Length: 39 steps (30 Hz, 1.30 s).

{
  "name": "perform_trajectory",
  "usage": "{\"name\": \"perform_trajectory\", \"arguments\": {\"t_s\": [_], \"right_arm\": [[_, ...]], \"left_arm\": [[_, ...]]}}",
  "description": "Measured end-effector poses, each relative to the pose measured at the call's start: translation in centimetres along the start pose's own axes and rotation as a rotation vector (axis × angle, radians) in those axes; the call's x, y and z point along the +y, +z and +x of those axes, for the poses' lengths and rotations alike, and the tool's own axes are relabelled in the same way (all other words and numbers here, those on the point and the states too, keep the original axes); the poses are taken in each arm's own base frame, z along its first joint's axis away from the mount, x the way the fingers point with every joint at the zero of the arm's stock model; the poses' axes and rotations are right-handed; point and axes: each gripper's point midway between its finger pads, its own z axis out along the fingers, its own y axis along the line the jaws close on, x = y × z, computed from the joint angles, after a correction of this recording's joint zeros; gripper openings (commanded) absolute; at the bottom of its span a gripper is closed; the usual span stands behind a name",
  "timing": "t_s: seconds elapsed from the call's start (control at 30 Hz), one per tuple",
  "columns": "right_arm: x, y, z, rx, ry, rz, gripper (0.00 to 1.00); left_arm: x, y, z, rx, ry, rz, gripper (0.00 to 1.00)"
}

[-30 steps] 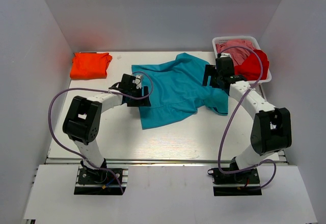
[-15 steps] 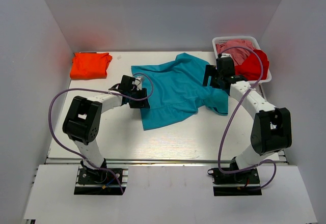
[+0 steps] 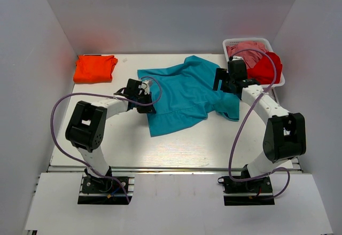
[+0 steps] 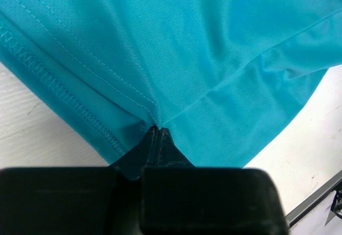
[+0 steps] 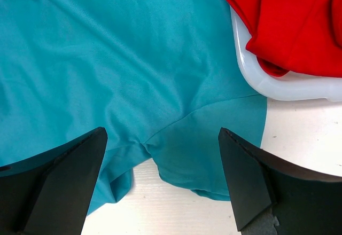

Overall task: Fold and stack the t-shirts
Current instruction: Flatten out the tshirt

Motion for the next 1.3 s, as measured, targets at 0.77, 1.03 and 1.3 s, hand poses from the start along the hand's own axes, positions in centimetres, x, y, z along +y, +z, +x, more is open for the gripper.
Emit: {"name": "perform_trajectory", "arguments": {"t_s": [0.77, 1.03, 1.3], "right_arm": [[-10.5, -1.3, 12.4, 0.298, 0.256, 0.296, 0.75], [-9.0, 0.7, 12.9, 0.317, 0.297, 0.196, 0.41], [-8.3, 1.9, 13.2, 0.320, 0.313, 0.156, 0.09]], "left_arm": [[-3.8, -8.3, -5.5, -0.283, 0.122, 0.018, 0.00], [-4.0, -8.6, -5.5, -0.288, 0.124, 0.020, 0.00], [-4.6, -9.9, -6.0, -0.322, 0.133, 0.030, 0.00]]}}
